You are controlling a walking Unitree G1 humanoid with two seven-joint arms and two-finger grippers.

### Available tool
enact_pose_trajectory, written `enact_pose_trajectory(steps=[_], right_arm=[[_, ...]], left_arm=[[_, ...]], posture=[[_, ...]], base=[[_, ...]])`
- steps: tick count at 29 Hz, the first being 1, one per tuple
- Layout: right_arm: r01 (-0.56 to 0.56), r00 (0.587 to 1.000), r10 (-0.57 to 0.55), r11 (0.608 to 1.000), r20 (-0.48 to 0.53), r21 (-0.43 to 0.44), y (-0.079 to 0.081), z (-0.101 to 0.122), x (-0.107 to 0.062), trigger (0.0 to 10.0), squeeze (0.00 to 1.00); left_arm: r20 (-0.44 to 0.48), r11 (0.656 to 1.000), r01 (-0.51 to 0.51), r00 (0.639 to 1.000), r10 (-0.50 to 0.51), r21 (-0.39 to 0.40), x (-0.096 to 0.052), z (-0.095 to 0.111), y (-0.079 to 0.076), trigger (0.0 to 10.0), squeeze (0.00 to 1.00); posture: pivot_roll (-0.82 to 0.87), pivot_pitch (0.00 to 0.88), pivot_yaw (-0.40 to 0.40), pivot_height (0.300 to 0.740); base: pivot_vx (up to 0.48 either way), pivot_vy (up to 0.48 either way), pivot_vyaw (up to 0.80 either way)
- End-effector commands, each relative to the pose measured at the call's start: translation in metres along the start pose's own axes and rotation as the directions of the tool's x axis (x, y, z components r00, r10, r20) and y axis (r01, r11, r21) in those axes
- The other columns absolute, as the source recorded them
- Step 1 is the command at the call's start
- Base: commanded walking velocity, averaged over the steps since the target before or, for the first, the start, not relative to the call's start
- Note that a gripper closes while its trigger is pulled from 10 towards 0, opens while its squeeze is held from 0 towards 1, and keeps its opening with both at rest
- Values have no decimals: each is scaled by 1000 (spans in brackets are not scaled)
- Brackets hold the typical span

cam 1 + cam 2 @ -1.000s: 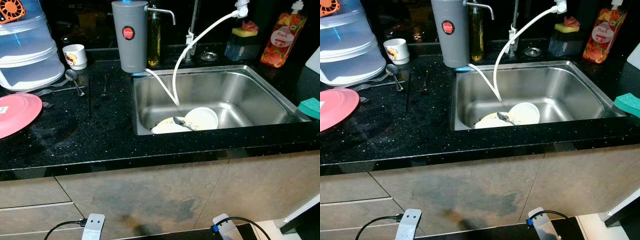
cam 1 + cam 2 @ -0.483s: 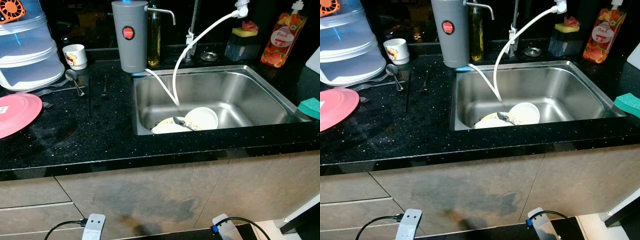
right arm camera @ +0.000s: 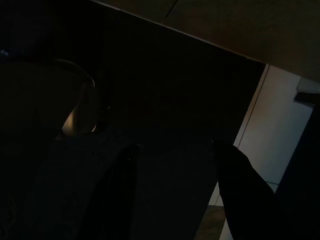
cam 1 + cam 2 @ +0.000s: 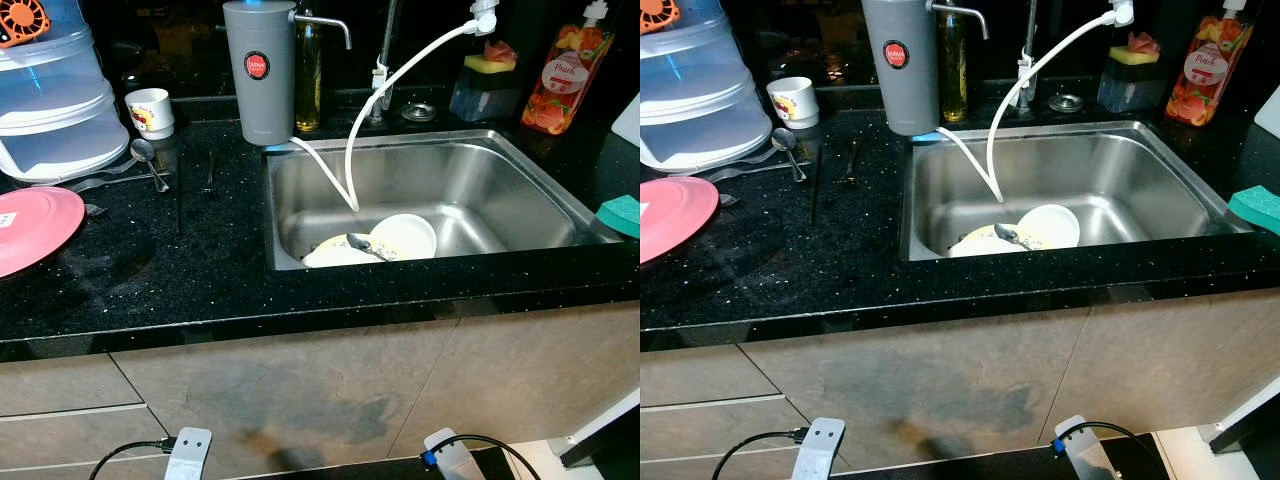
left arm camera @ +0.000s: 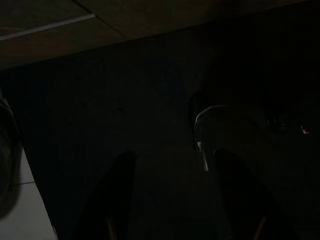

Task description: Kitchen organization

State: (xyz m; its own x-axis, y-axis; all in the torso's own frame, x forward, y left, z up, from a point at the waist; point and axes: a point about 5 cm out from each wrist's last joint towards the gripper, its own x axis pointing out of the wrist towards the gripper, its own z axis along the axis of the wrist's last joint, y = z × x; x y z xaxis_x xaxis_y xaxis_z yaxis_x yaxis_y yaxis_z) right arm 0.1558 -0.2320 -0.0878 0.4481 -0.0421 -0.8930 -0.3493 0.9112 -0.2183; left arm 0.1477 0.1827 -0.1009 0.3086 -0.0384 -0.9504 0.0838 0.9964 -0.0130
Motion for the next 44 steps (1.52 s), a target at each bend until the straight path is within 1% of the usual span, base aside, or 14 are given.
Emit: enact_pose_trajectory(steps=[1,20,44], right_arm=[[-4,1000,4,1000,-7,-13,0,0,0,10000,0],[-2,1000,2,1000,-4,-18,0,2,0,10000,0],[-5,1000,5,1000,-9,-23,-2,1,0,10000,0]], left_arm=[[-1,1000,8,1000,-8,0,0,1,-3,10000,0],[-3,1000,11,1000,-11,16,0,1,-3,10000,0],[-1,1000,13,1000,-13,2,0,1,-4,10000,0]], posture=[[-131,0,14,740],[-132,0,17,740],[-130,0,5,740]], base=[[0,0,0],[0,0,0],[0,0,0]])
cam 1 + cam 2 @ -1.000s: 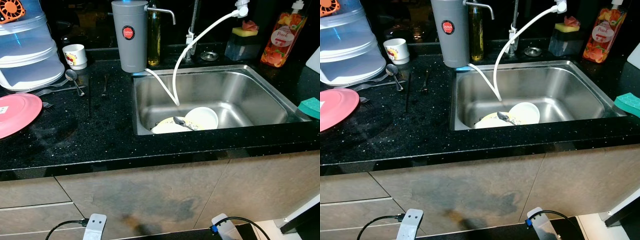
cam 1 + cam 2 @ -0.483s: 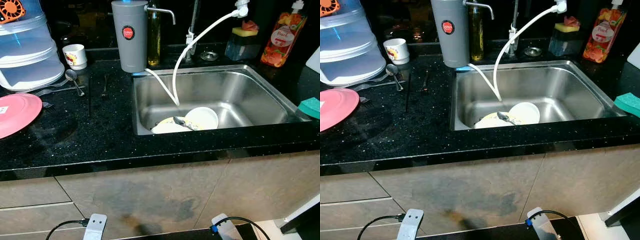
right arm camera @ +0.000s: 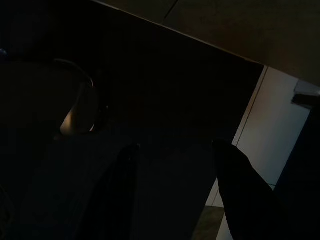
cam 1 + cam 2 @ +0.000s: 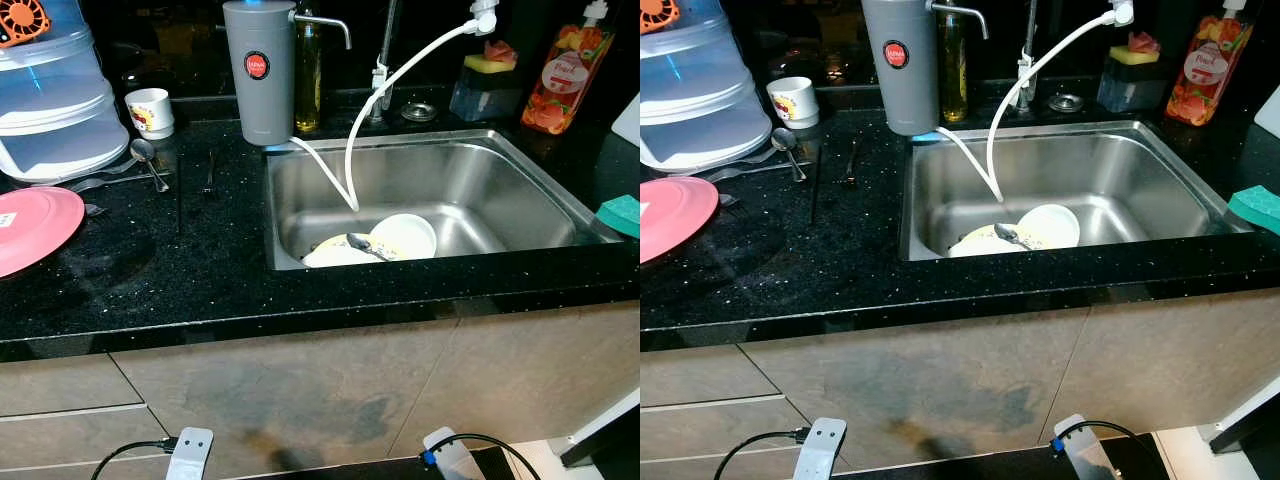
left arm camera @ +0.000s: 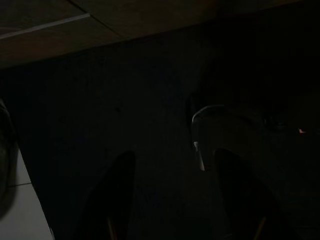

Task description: Kitchen organization

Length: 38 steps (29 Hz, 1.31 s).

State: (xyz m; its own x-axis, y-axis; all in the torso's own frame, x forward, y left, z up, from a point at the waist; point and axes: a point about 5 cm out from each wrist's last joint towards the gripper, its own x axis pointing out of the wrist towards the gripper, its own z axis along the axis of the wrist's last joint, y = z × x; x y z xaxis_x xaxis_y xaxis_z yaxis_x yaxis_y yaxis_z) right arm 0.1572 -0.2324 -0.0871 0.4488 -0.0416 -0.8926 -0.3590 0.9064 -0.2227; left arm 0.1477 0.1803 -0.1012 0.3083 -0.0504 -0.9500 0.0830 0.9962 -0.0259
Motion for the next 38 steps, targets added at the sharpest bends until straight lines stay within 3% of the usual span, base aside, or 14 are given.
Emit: enact_pose_trajectory(steps=[1,38], right_arm=[[-4,1000,4,1000,-10,-12,-1,0,0,10000,0],[-2,1000,2,1000,-11,-13,-2,-1,0,10000,0]], left_arm=[[-1,1000,2,1000,-2,6,0,1,-2,10000,0],[-4,1000,8,1000,-8,6,0,1,-3,10000,0]], posture=[[-134,0,8,740],[-136,0,6,740]], base=[[0,0,0],[0,0,0]])
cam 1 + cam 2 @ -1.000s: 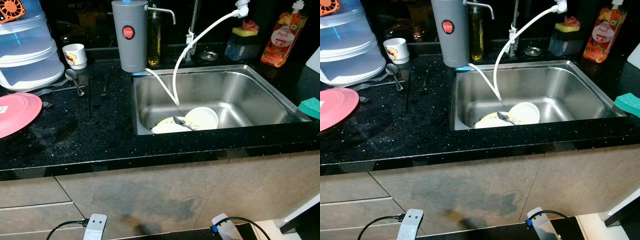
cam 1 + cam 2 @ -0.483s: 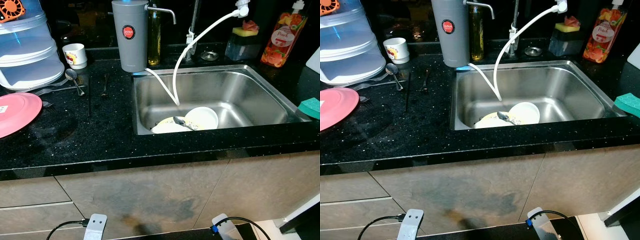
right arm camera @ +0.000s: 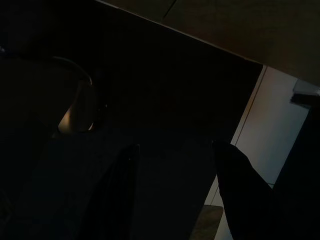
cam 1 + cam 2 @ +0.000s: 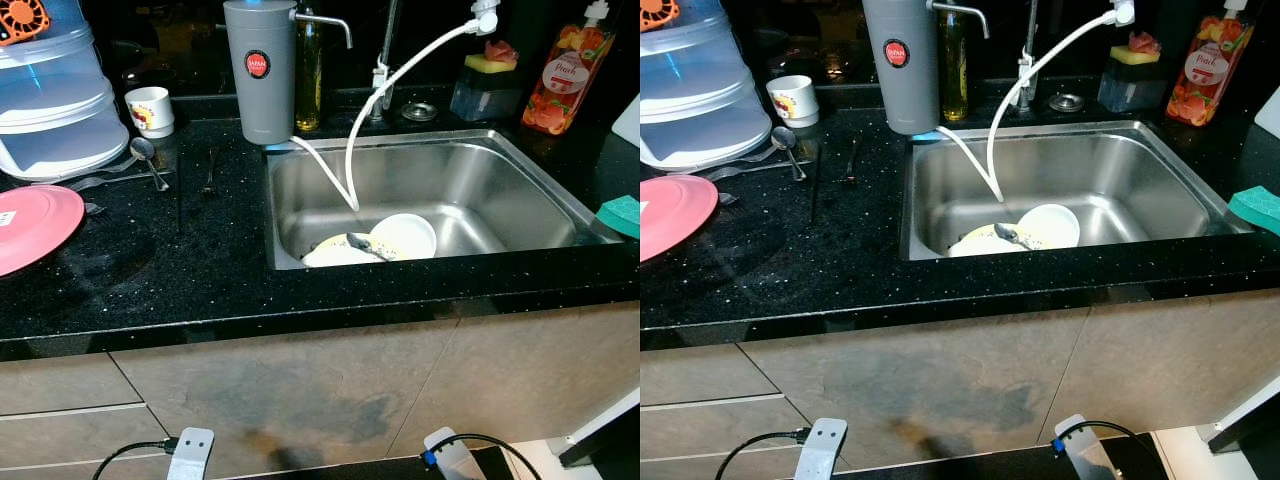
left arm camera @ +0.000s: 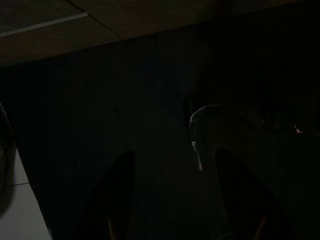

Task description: Kitchen organization

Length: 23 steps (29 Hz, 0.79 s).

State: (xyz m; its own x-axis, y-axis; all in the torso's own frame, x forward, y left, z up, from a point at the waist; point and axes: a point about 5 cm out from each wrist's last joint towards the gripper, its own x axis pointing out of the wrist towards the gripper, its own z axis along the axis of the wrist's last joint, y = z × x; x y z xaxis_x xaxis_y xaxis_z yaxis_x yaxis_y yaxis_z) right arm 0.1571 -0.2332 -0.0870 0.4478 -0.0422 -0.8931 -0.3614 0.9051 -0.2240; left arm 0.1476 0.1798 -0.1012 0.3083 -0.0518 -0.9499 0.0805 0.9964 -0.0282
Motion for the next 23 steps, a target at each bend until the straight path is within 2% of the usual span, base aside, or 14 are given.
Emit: enact_pose_trajectory(steps=[1,23], right_arm=[[-3,1000,2,1000,-10,-10,-1,-1,0,10000,0],[-3,1000,2,1000,-10,-15,-1,0,0,10000,0]], left_arm=[[-5,1000,6,1000,-6,9,0,1,-3,10000,0],[-6,1000,11,1000,-11,8,0,1,-4,10000,0]], posture=[[-136,0,6,740],[-137,0,7,740]], base=[[0,0,0],[0,0,0]])
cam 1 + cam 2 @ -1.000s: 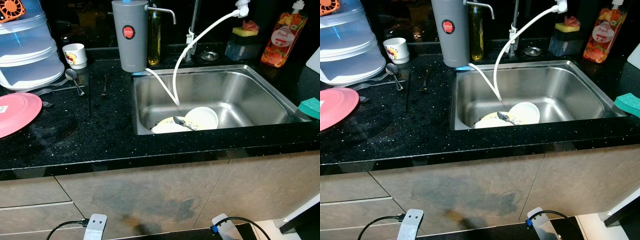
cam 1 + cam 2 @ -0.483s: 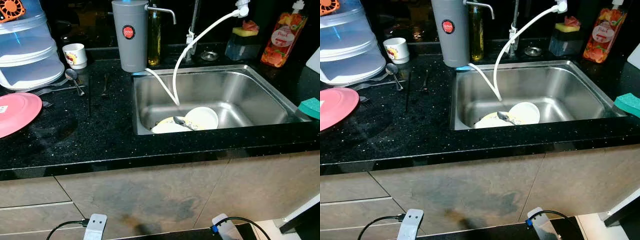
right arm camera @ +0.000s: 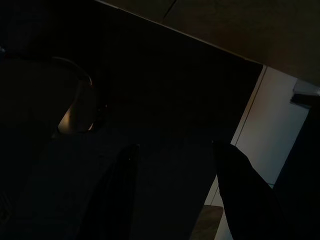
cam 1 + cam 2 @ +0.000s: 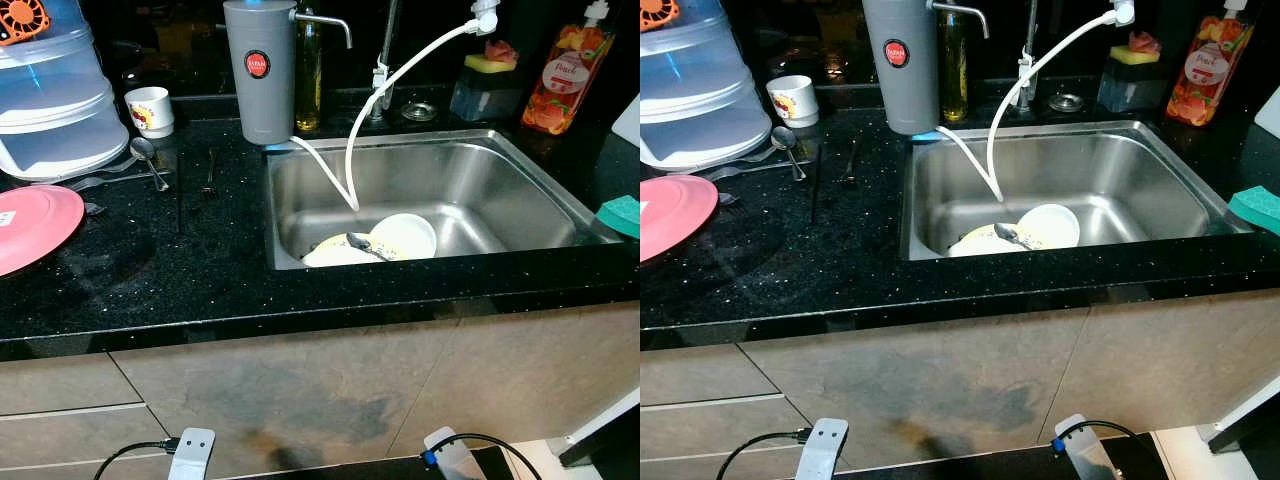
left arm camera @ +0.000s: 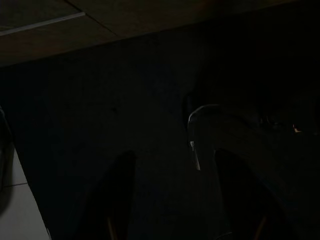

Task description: Kitchen organization

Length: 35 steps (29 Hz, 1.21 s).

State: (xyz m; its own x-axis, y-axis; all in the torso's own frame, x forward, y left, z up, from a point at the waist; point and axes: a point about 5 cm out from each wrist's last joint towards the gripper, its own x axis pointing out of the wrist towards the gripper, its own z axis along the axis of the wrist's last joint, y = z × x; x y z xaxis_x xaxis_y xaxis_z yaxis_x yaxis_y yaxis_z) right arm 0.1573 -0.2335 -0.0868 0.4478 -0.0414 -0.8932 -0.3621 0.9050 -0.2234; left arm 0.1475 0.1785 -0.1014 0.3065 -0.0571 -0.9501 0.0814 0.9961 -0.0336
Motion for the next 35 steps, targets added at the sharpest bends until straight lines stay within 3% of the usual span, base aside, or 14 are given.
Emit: enact_pose_trajectory(steps=[1,35], right_arm=[[-2,1000,2,1000,-10,-15,-1,0,0,10000,0],[-12,1000,11,999,-19,-53,-1,-2,0,10000,0]], left_arm=[[-5,1000,5,1000,-5,10,0,1,-2,10000,0],[-4,1000,1,1000,-1,-15,0,-1,-3,10000,0]], posture=[[-137,0,7,740],[-131,0,0,740]], base=[[0,0,0],[0,0,0]])
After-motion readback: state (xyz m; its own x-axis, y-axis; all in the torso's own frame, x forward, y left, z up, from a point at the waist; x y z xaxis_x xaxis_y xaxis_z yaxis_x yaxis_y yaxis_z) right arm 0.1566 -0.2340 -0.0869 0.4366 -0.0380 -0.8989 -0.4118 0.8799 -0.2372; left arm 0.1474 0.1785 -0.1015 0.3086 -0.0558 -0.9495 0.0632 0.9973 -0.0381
